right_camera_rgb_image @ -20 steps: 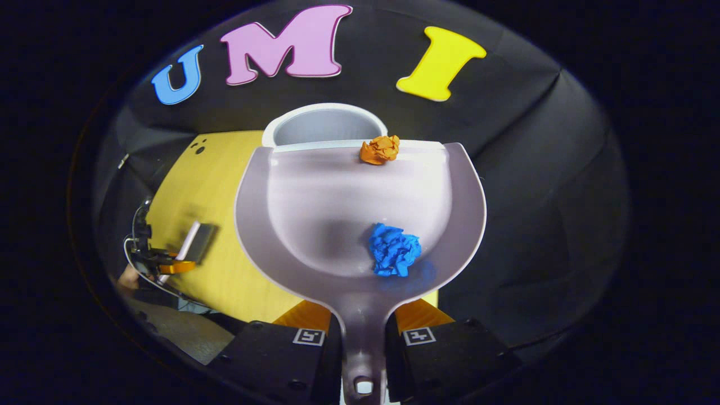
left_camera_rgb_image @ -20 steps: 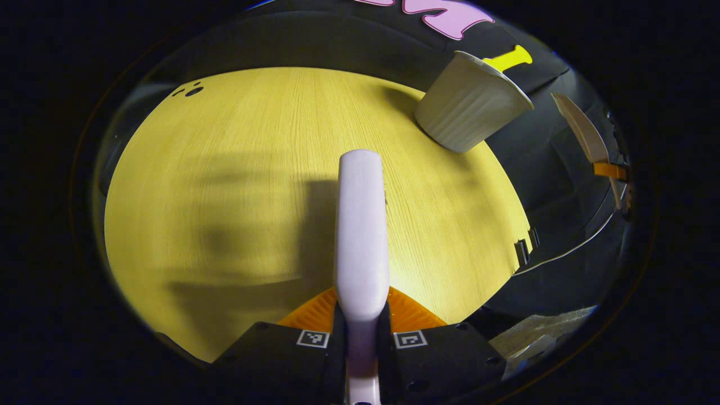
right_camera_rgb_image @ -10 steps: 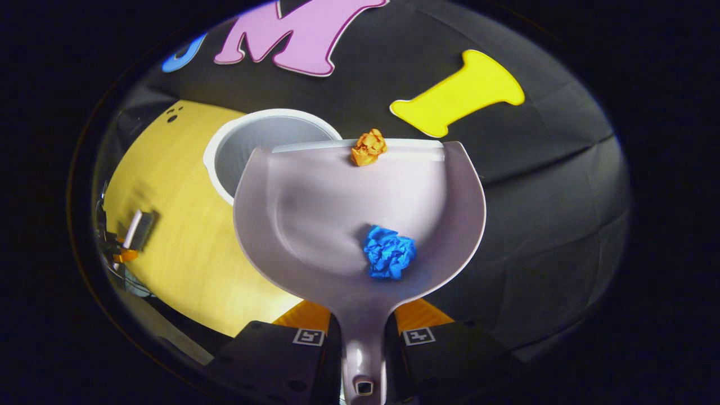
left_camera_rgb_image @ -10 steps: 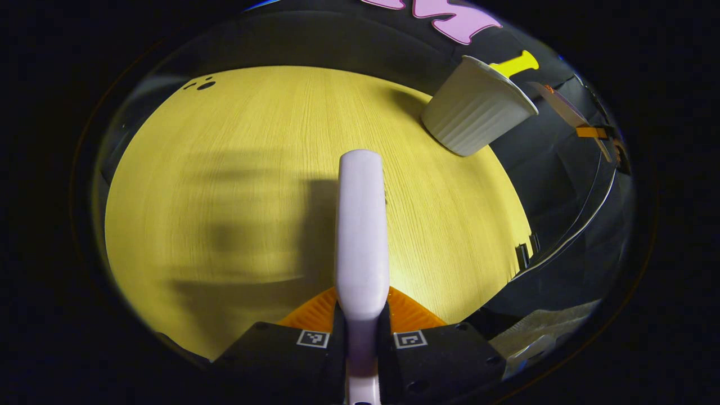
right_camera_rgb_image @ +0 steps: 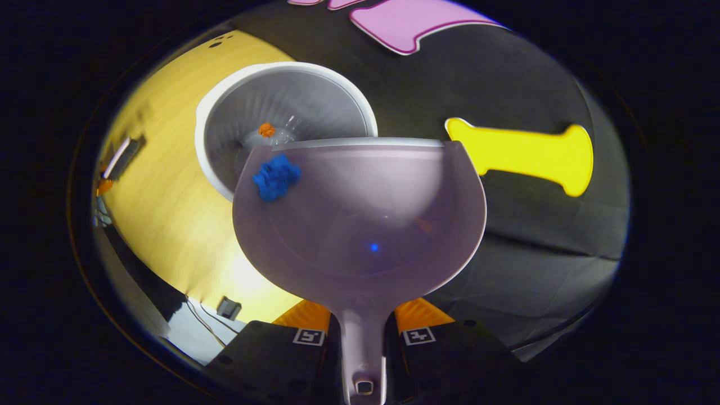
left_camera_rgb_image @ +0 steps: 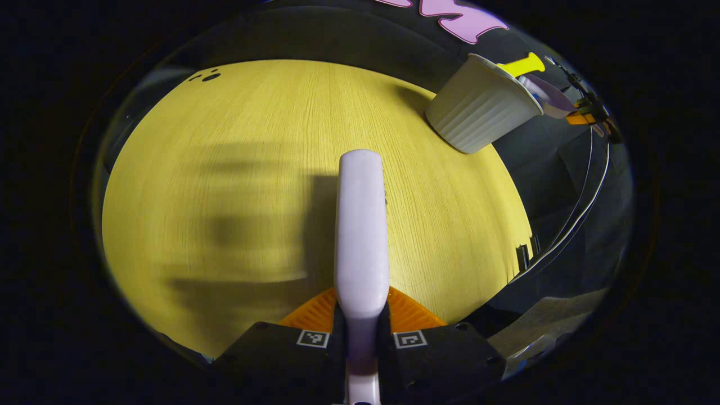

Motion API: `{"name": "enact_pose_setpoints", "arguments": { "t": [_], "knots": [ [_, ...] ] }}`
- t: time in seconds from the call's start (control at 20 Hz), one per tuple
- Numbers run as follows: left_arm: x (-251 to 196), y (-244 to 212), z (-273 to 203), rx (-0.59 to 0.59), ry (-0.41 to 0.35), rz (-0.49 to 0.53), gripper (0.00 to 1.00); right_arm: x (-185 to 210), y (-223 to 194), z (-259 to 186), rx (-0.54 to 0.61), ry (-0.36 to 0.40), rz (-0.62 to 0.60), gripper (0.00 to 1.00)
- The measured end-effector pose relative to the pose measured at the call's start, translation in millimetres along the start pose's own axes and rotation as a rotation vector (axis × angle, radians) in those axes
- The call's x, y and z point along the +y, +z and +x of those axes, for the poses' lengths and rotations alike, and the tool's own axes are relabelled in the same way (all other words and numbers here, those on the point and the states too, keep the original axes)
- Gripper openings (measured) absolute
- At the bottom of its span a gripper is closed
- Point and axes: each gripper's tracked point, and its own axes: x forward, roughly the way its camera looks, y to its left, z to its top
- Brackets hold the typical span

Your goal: Pick up the small broom and dustpan from the desktop, sweep the trash into the dustpan with the broom, and then empty the trash into the garbage bin.

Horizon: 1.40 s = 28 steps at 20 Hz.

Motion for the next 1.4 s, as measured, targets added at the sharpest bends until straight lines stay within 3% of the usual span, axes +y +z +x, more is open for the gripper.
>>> {"name": "enact_pose_setpoints", "arguments": {
  "t": [0.05,0.1,0.2,0.25,0.3,0.5,0.75,0.8,0.85,1.1,1.4],
  "knots": [
    [-1.4,1.7,1.5,0.0,-0.002,-0.007,0.27,1.3,2.9,0.9,0.003,0.002,-0.017,0.31],
    [-4.1,2.0,2.6,-0.001,-0.004,-0.013,0.27,3.1,6.4,1.3,0.004,0.01,-0.028,0.35],
    [-6.3,0.8,4.6,0.002,-0.004,-0.019,0.27,4.1,16.3,1.2,-0.001,0.014,-0.046,0.35],
    [-6.6,0.0,5.1,0.008,-0.002,-0.02,0.27,4.7,17.6,2.5,-0.002,0.016,-0.048,0.31],
    [-6.1,0.6,5.2,0.011,0.0,-0.02,0.27,3.4,18.3,2.6,-0.007,0.014,-0.047,0.35],
    [-6.8,1.2,6.1,0.017,0.014,-0.025,0.27,1.7,17.6,2.3,-0.038,0.013,-0.028,0.36],
    [-9.3,4.9,3.0,0.001,0.036,-0.021,0.27,10.6,10.2,-26.0,-0.185,0.039,0.077,0.35],
    [-10.2,6.0,1.4,-0.004,0.034,-0.02,0.26,15.2,8.6,-33.6,-0.216,0.05,0.1,0.31],
    [-10.6,7.3,-0.5,-0.006,0.032,-0.019,0.27,22.7,8.8,-43.9,-0.248,0.064,0.122,0.35],
    [-3.9,16.6,0.9,-0.004,0.059,-0.008,0.27,80.3,-0.2,-86.8,-0.361,0.182,0.179,0.35],
    [9.9,24.2,-3.5,-0.003,0.105,0.029,0.27,190.8,-17.5,-96.2,-0.378,0.344,0.232,0.35]
  ]
}}
